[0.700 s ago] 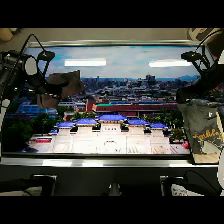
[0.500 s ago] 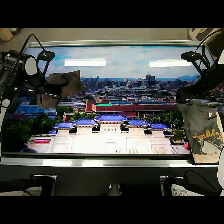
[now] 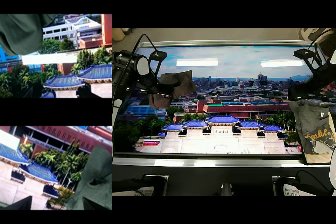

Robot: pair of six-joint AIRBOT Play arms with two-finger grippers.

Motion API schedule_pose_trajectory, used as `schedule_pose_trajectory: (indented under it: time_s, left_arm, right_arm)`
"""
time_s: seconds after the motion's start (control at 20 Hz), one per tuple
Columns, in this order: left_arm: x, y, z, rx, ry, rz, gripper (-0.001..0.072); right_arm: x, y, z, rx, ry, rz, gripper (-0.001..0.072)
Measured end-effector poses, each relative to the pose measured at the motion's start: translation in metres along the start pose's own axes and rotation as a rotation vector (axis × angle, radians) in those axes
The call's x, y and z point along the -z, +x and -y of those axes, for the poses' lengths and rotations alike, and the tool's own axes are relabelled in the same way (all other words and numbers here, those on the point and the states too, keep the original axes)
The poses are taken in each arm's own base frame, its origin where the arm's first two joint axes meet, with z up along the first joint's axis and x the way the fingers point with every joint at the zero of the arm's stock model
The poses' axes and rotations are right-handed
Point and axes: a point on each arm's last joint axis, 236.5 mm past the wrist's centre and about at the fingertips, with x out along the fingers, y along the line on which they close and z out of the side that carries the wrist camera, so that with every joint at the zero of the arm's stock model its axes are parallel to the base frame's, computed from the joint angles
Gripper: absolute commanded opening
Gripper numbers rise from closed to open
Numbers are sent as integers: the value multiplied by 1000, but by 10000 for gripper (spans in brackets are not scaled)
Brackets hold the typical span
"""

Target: Fold the shirts.

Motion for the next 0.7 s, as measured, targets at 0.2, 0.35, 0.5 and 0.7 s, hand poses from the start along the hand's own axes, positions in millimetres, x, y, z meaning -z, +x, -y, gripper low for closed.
schedule_pose_trajectory:
  time_s: [0.2, 0.35, 0.5, 0.7]
  left_arm:
    - [-34, 2, 6, 14, 2, 135, 684]
    - [-54, 6, 14, 32, 10, 206, 684]
    - [-82, 22, 14, 22, 1, 273, 684]
    - [-89, 85, -30, -40, -133, 152, 685]
  right_arm:
    - [-38, -4, 19, 81, 0, 161, 697]
    - [-62, -10, 31, 133, -1, 267, 697]
    - [-75, -14, 36, 158, -17, 323, 696]
    - [-74, -7, 34, 144, -37, 302, 677]
